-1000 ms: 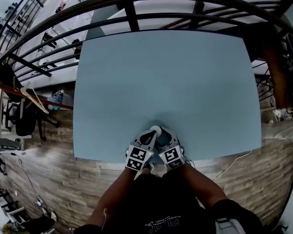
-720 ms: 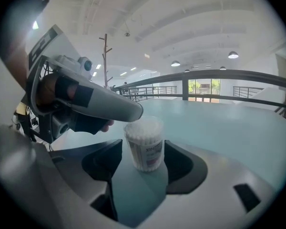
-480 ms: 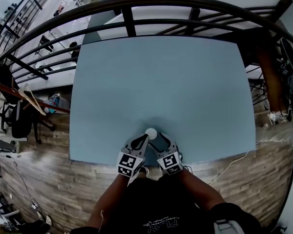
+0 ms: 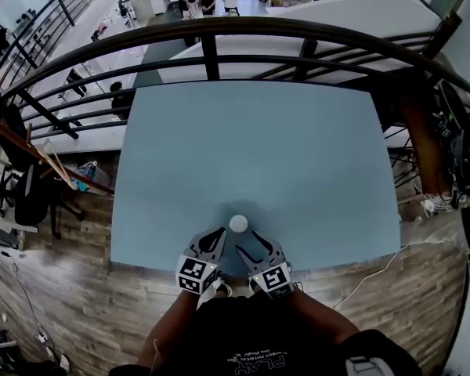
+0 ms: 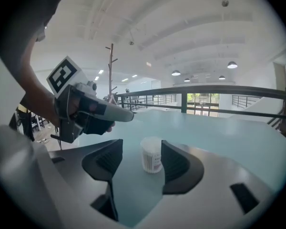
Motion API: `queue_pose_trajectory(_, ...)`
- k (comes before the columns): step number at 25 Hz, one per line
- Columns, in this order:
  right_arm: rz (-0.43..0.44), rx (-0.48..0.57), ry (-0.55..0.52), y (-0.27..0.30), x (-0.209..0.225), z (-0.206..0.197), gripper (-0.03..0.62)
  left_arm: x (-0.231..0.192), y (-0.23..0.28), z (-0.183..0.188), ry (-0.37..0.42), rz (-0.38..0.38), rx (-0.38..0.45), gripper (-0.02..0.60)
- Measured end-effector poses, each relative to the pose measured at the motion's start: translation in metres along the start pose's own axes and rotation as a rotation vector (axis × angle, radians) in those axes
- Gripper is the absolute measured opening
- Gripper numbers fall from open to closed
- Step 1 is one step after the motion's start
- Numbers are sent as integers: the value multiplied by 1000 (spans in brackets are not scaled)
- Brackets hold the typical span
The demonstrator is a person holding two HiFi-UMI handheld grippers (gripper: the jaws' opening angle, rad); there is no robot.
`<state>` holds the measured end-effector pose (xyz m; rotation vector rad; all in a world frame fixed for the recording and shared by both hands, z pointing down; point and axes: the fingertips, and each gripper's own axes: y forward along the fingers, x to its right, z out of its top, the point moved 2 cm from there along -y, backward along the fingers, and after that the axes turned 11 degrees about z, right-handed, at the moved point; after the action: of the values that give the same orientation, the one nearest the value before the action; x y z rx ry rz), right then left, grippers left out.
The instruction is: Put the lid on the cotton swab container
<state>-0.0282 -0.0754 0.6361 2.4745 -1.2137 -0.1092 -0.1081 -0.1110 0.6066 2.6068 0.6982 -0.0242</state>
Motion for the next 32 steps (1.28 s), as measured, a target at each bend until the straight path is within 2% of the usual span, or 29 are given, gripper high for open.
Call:
queue_pose_trajectory(5,12,60,-90,-2,-9,43,217,-5,-14,5,-14,16,22,11)
queue_pose_trajectory(11,6,110,-146,6,-14,72,81,-11,-27,20,-17,34,59,11)
queue_pose_trajectory(14,-2,129,-145,10,-14,82,40,-14,-31,25,-22,47,65,11)
queue_pose_trajectory(19,-21,184,-140,9,-15,106,24,-19,-43,37,-45,60,117,11)
queue_pose_trajectory(27,-26,233,-156,6,-14,130,18,-19,-51,54,-28,53,175,11)
queue_pose_trajectory(32,-22,235,-154,9,-17,128,18,-10,-55,60,-4,-4,220,11)
